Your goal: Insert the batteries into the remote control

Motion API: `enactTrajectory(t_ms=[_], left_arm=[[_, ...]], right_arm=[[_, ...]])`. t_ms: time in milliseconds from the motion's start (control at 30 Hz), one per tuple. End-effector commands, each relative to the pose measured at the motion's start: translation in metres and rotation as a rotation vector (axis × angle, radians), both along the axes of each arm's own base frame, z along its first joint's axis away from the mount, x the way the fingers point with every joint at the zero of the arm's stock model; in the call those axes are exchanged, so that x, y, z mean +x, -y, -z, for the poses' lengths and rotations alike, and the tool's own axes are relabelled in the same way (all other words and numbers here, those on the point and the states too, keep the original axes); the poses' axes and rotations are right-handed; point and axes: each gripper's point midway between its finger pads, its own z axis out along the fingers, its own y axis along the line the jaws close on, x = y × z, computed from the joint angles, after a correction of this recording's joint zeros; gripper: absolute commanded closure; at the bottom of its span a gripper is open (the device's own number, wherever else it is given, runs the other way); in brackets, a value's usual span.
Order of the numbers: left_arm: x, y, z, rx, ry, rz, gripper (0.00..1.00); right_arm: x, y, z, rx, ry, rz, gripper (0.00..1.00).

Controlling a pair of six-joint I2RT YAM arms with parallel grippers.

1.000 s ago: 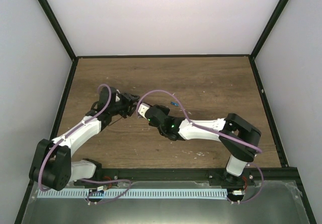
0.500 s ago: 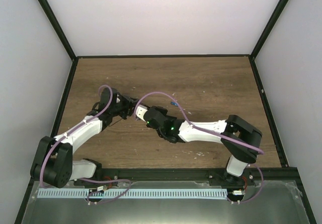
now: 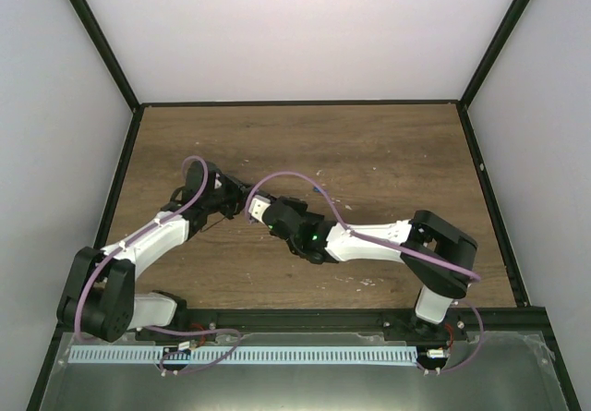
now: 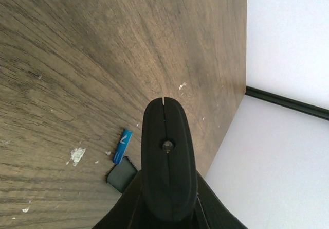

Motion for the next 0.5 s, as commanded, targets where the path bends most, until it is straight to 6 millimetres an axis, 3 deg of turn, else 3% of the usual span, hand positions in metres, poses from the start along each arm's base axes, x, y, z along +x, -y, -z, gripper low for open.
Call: enactTrajectory(t_ms=[0,167,467], left_arm=[[0.003,0.003,-0.004,-0.008,0.019,0.007,0.87],[0.004,0.004,-0.004,-0.007,0.025,0.014,0.90],[0.009,0.008,-0.017,0.003,0.140,0.065,0.96]], right_arm=[[0.003,0.001,-0.010,0.026,0.039,0.027,0.99],[0.004,0.002,-0.018,0.049,0.059,0.039,0.92],[-0.003,0.002,-0.051,0.199,0.045,0.009,0.51]])
